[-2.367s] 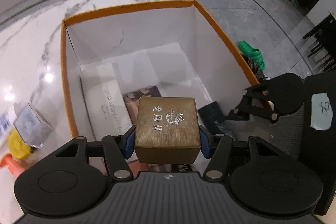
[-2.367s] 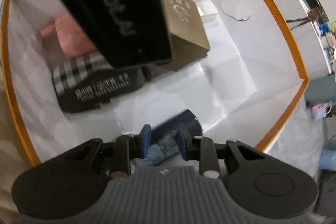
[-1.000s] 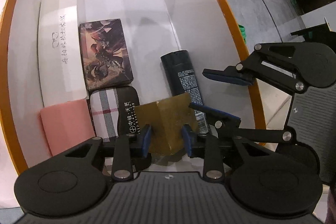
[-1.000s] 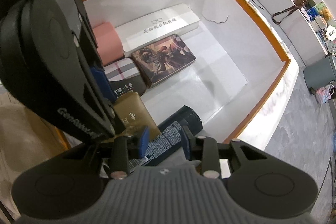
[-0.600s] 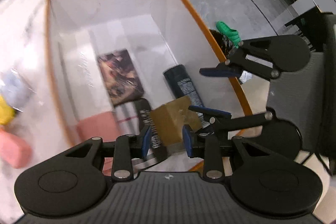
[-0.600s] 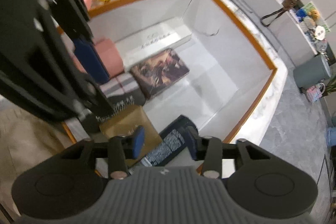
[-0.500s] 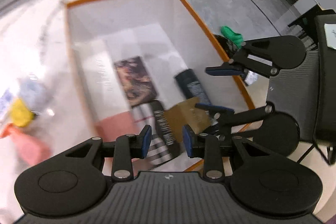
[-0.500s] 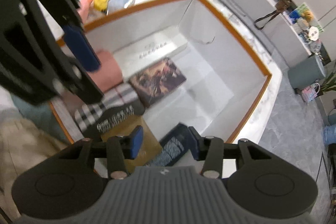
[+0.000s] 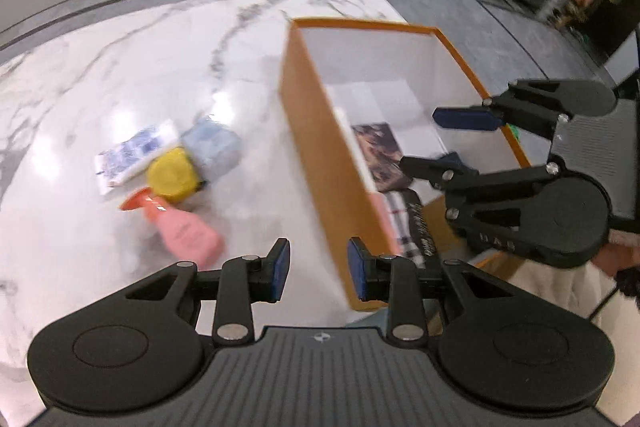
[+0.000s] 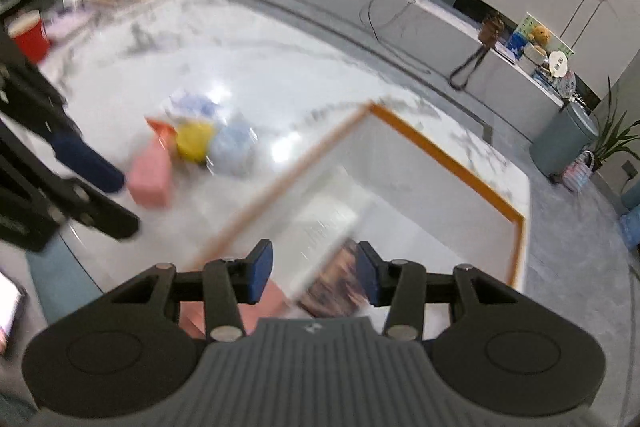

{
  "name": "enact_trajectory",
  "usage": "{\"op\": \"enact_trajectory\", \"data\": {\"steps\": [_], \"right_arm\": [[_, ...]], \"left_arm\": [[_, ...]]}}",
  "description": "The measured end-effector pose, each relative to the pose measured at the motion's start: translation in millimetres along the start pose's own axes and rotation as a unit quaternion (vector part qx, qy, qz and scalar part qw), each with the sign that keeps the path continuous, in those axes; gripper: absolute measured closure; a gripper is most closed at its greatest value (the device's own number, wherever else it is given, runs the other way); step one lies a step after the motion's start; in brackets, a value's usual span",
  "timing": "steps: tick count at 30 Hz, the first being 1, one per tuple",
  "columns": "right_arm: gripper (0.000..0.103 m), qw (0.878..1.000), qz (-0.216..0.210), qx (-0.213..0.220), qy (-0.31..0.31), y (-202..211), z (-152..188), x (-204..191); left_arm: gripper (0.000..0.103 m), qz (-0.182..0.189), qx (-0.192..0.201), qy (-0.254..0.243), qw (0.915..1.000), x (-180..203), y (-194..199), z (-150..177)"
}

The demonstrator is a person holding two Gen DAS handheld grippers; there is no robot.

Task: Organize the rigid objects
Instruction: 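Move left gripper to the pink pump bottle while right gripper approaches the clear cube box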

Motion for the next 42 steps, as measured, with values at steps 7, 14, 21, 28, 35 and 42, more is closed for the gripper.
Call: {"op": "enact_trajectory", "data": {"steps": [7, 14, 21, 28, 35, 42], "right_arm": [[0.056, 0.996, -0.037, 0.045, -0.062, -14, -26, -45], [0.056, 0.991, -0.069, 0.035, -0.106, -49, -37, -78], [0.058, 0.992, -0.067, 0.02, -0.105, -75, -42, -95], [0.068, 0.997, -0.024, -0.027, -0.064, -101, -56, -92], [0.072, 0.995, -0.049, -0.07, -0.043, -117, -58, -96], [0.077, 0.996, -0.059, -0.063, -0.037, -119, -62, -105]], "left_arm": [[0.067, -0.008, 0.04, 0.032, 0.9986, -45, 15, 6], [0.067, -0.029, 0.052, 0.063, 0.9962, -96, 9, 15], [0.067, -0.014, 0.052, 0.131, 0.9899, -133, -5, 21], [0.047, 0.005, 0.062, 0.179, 0.9819, -138, -29, 9], [0.045, 0.001, 0.033, 0.239, 0.9706, -143, -54, -1], [0.041, 0.005, 0.012, 0.25, 0.9681, -146, -62, 7]]}}
Point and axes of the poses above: each gripper's, at about its wrist camera, not at the fingertips, and y roughly against the way its jaws point, x to its right, z to its underside, the point moved 1 cm from there along -y, roughly the way its jaws point, and after that the axes turned 11 degrees about y, right-handed, at the moved point
